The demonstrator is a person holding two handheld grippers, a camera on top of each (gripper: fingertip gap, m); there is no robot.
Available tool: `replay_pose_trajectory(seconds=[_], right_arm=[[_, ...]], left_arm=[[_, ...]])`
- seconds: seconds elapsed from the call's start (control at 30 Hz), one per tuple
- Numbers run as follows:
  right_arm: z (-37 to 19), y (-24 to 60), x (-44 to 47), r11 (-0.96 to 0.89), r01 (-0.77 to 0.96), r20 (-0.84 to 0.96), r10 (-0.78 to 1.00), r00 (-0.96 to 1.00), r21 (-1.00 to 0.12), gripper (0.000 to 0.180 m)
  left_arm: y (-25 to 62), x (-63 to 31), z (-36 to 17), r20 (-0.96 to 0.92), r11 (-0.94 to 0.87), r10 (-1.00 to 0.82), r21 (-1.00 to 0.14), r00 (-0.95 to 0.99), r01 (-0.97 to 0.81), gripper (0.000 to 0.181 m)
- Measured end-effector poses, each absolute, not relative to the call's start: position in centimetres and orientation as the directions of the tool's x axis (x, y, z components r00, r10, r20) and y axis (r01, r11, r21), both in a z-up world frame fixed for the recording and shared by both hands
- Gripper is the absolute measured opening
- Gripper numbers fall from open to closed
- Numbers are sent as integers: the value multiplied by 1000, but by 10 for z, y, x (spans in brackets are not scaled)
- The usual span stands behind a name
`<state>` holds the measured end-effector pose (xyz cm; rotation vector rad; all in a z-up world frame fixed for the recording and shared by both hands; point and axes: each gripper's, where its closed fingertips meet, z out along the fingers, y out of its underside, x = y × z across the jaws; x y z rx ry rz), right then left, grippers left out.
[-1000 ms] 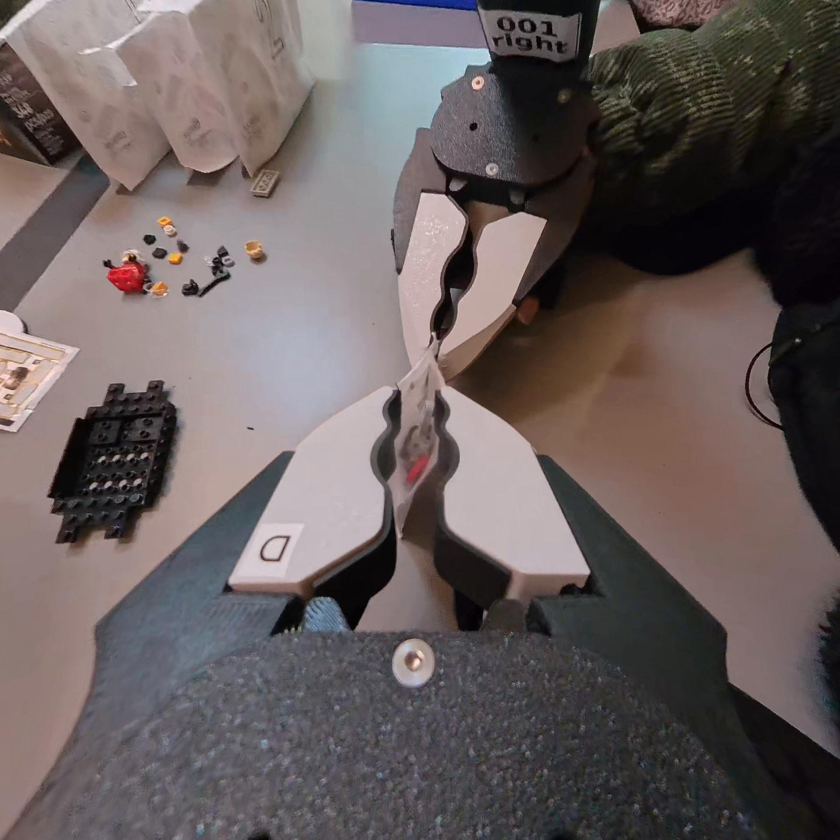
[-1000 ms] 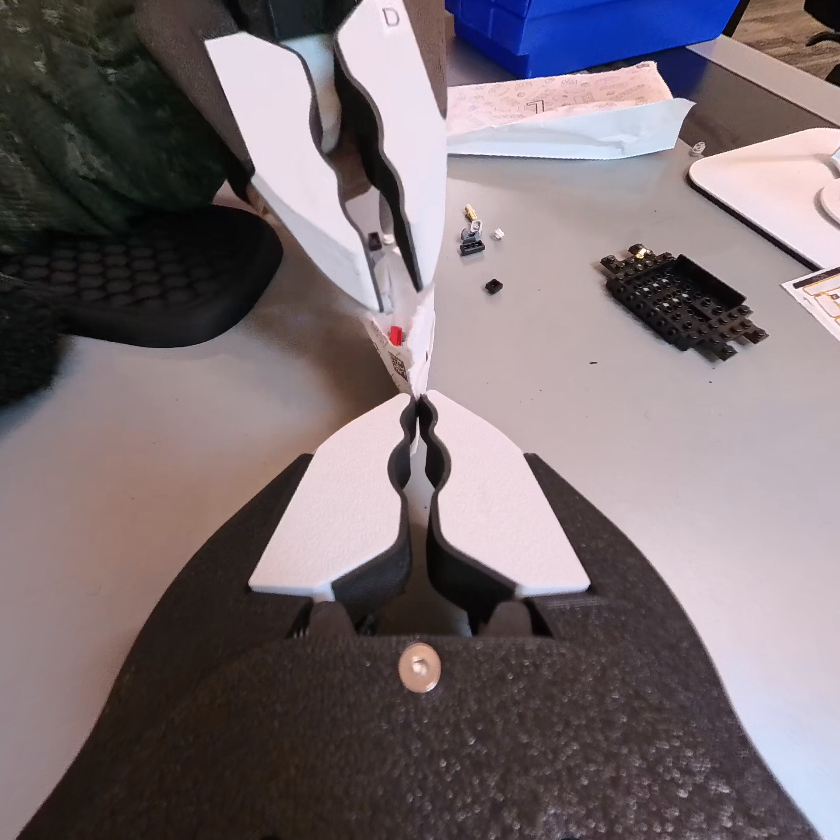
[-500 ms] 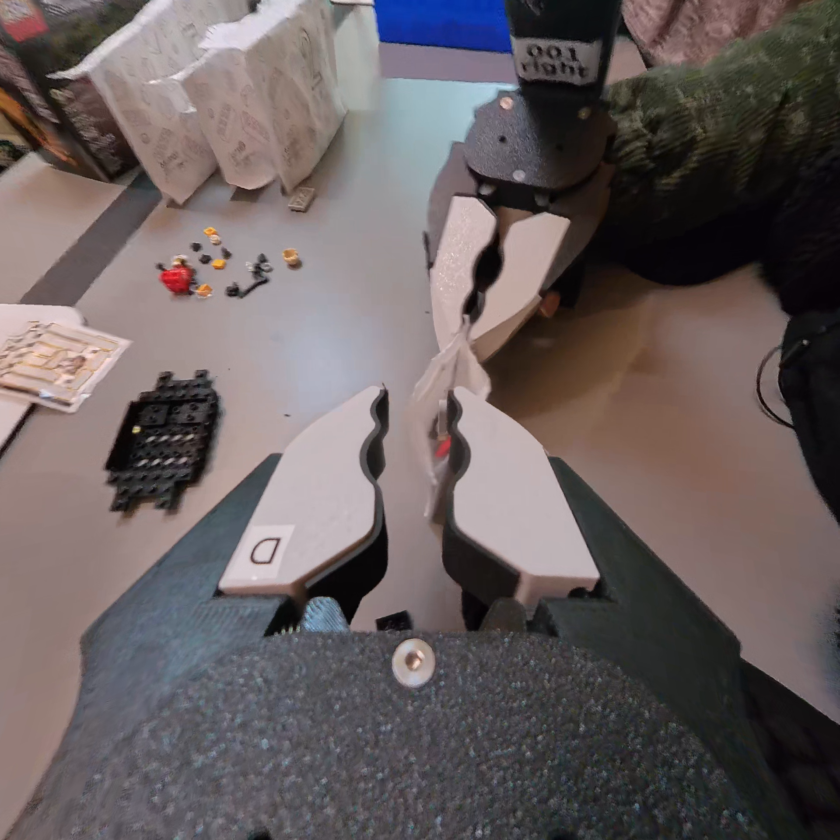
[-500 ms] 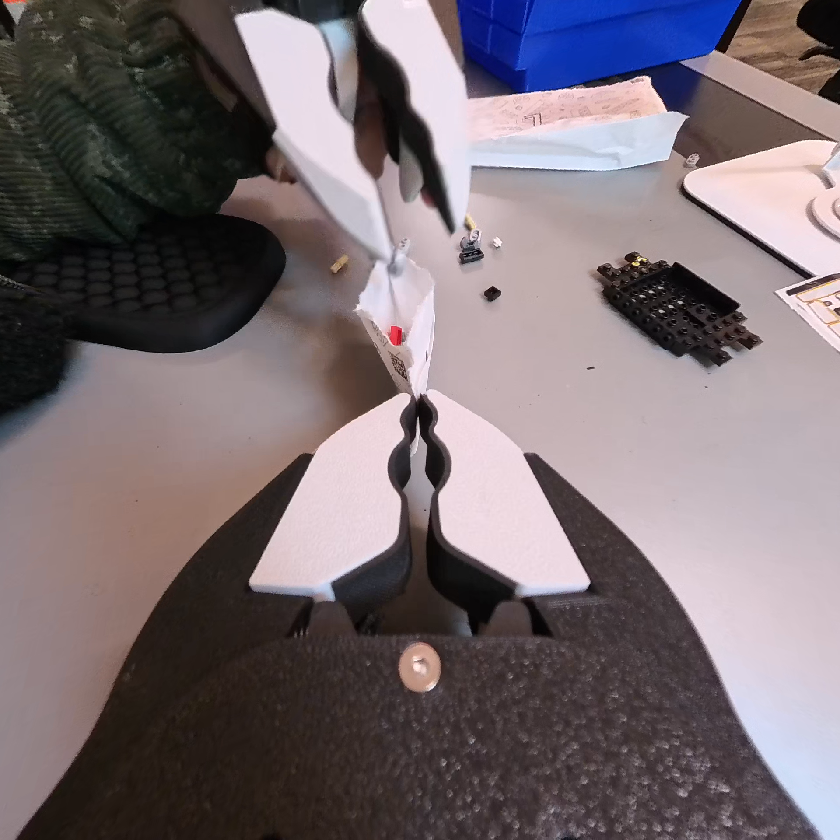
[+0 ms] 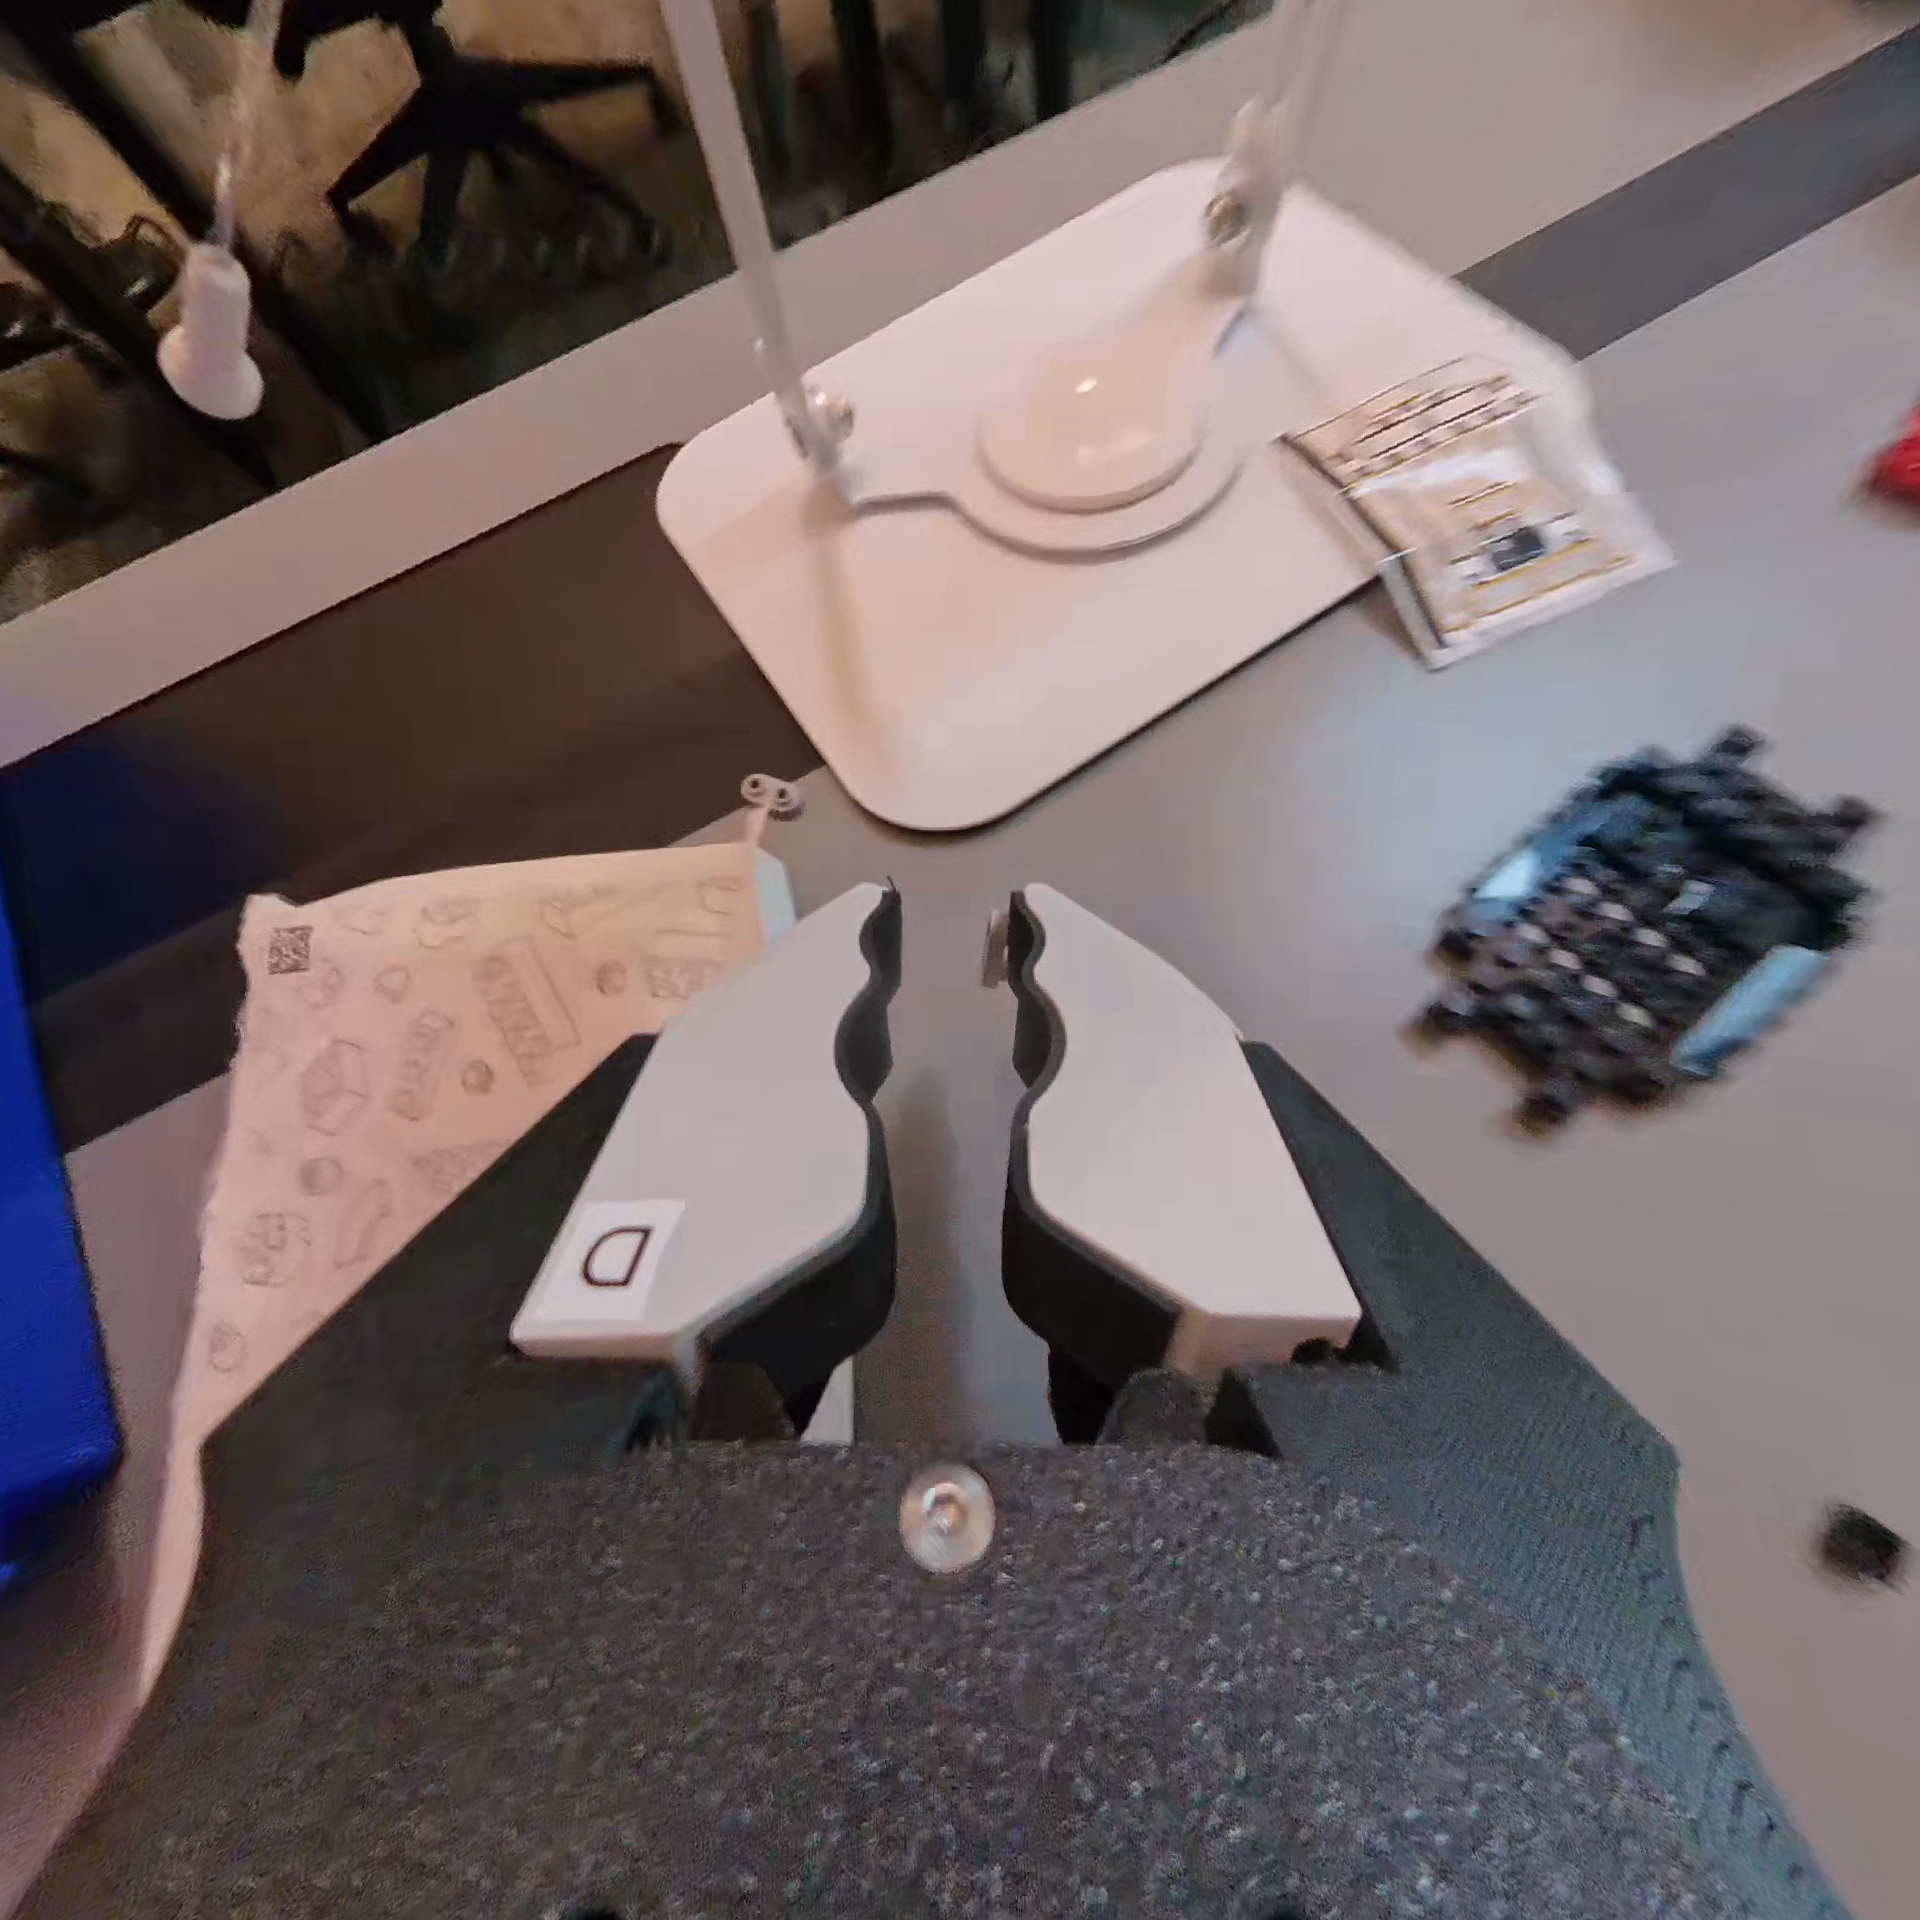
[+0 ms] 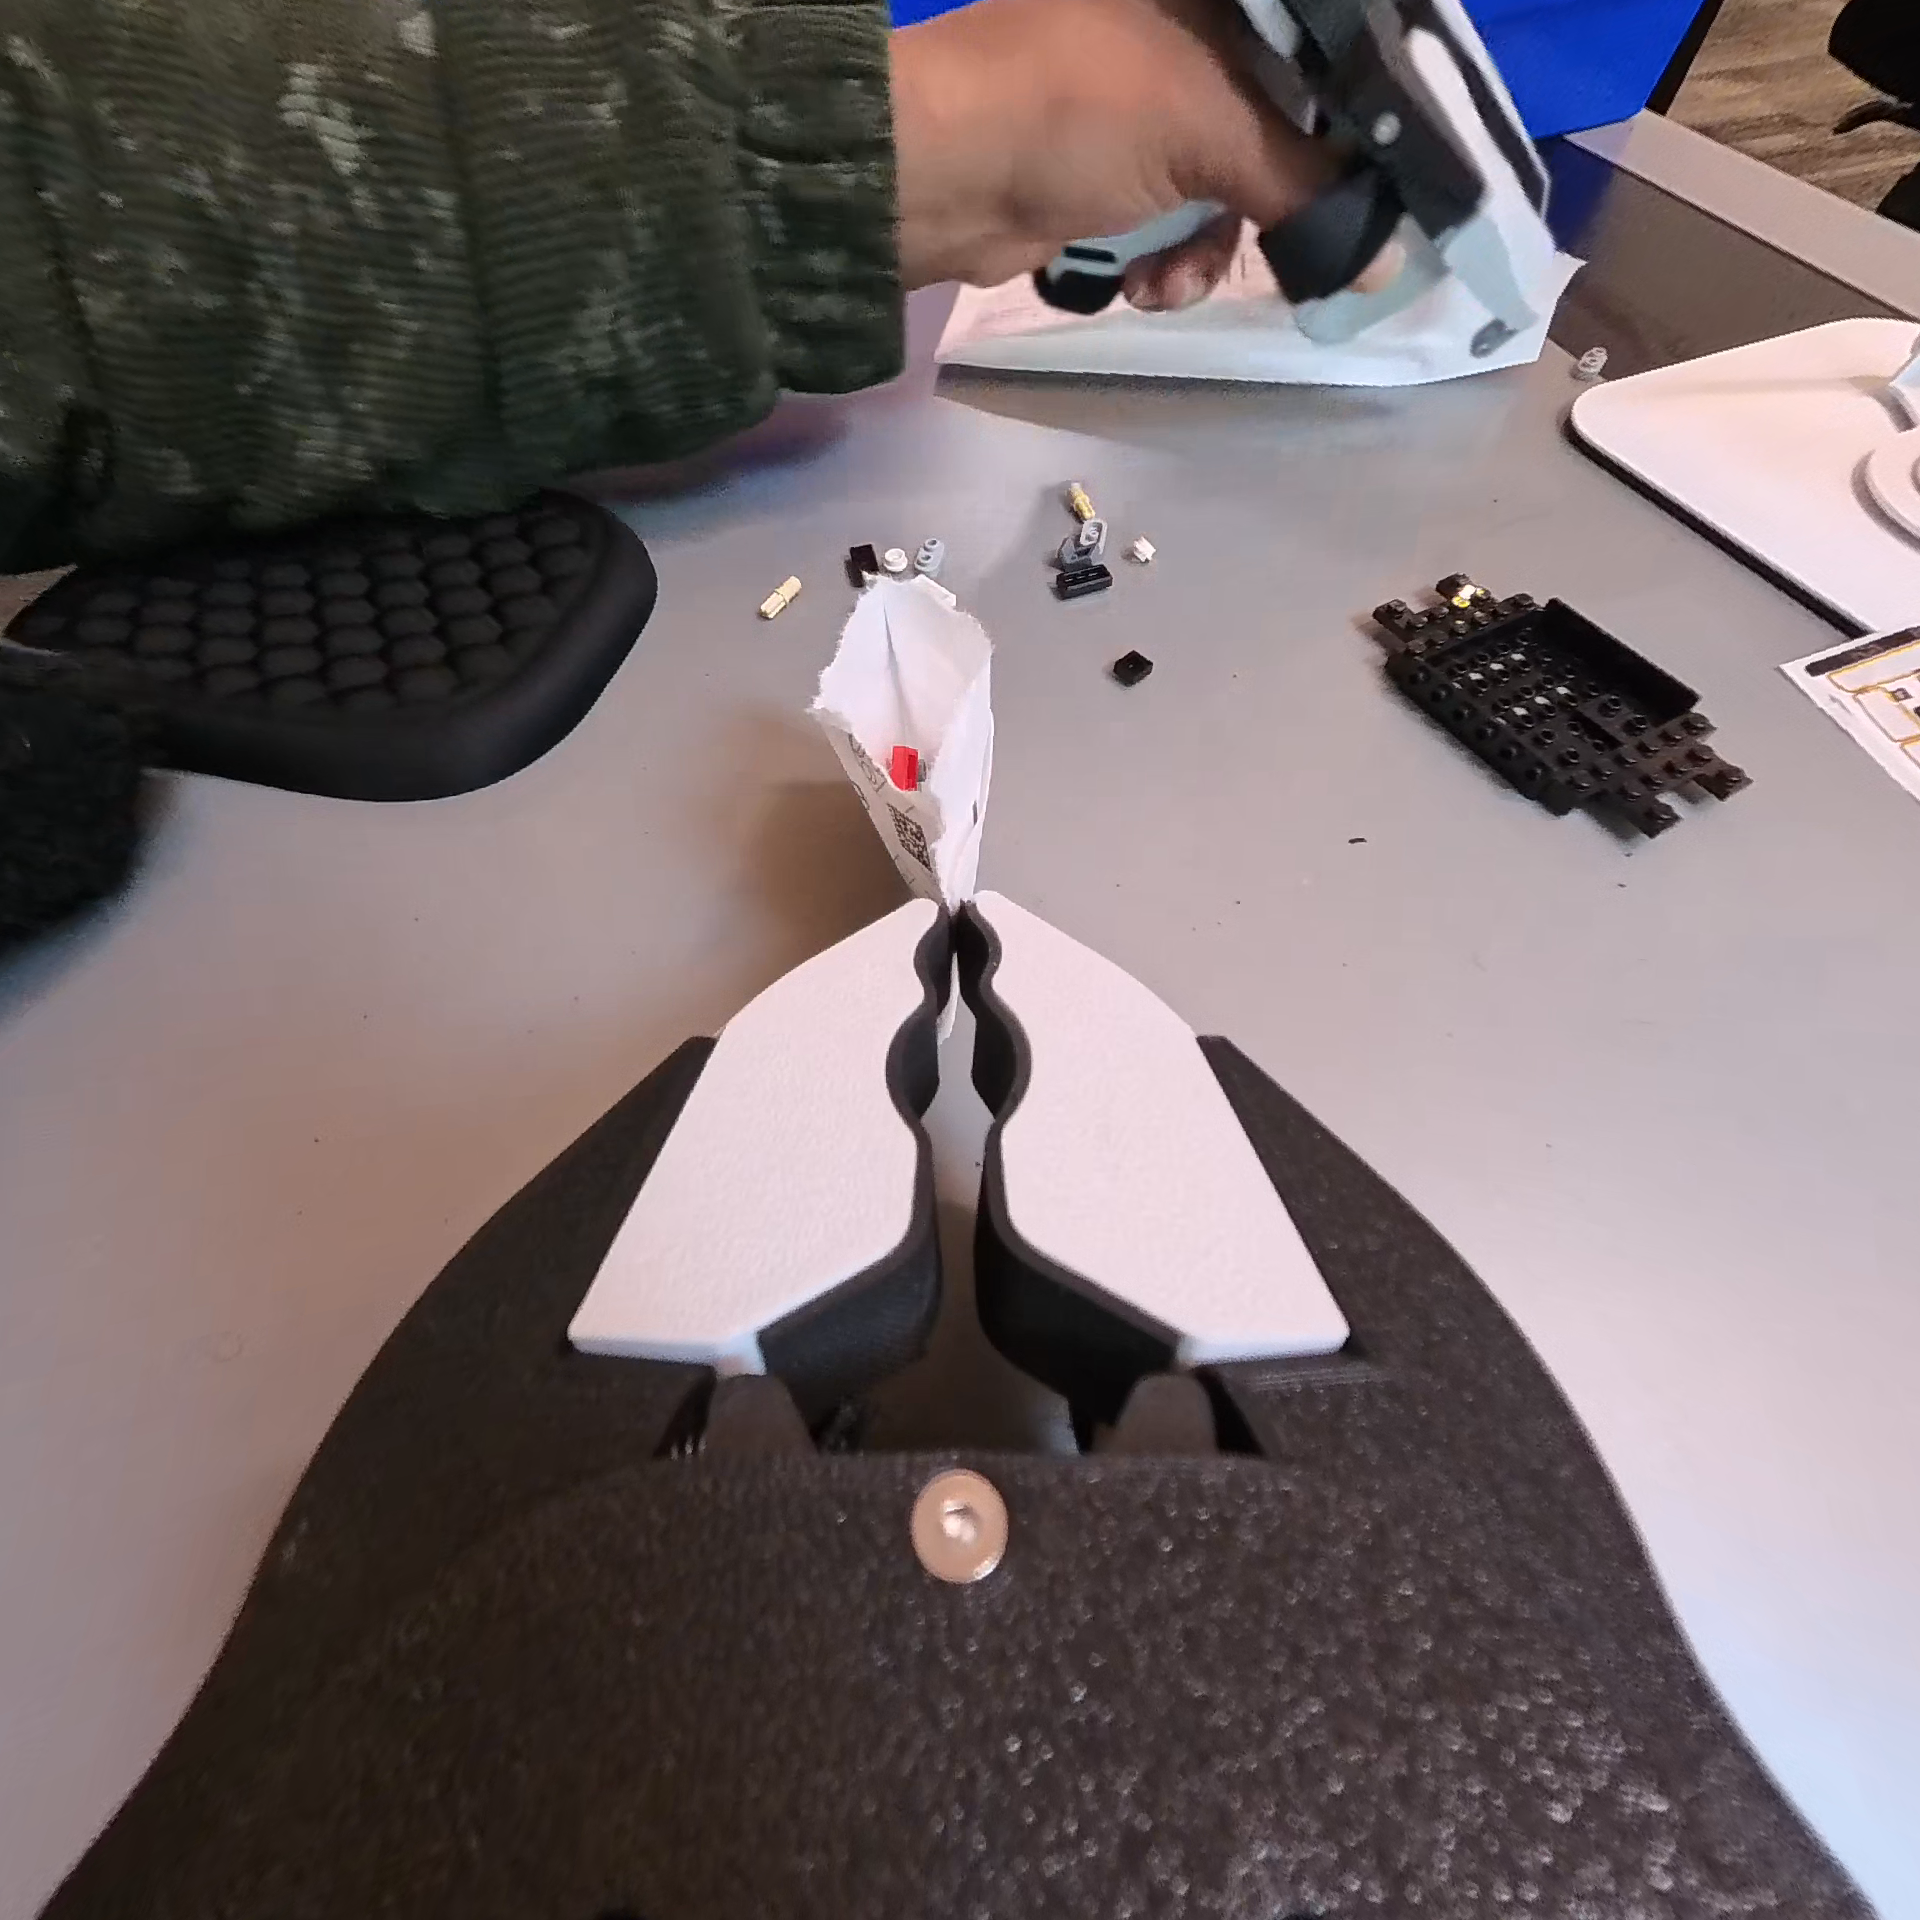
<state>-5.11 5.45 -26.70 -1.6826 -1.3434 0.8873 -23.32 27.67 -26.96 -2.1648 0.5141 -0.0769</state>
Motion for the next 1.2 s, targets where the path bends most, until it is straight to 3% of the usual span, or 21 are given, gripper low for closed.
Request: replay_pose_trajectory(seconds=[0.3, 0.6, 0.73, 1.2], right_arm=[[-265, 56, -49, -129, 421, -49, 979, 196, -898, 0], [-265, 57, -48, -140, 418, -64, 980, 190, -898, 0], [-267, 56, -48, -146, 422, -74, 980, 183, -895, 0], [-268, 57, -48, -163, 418, -93, 979, 181, -894, 0]], left_arm=[[332, -265, -286, -209, -637, -262, -695, 942, -332, 19], [351, -260, -282, -267, -535, -420, -699, 867, -475, 36], [349, -264, -289, -256, -556, -496, -641, 830, -530, 42], [346, -262, -301, -186, -577, -649, -511, 738, -637, 34]])
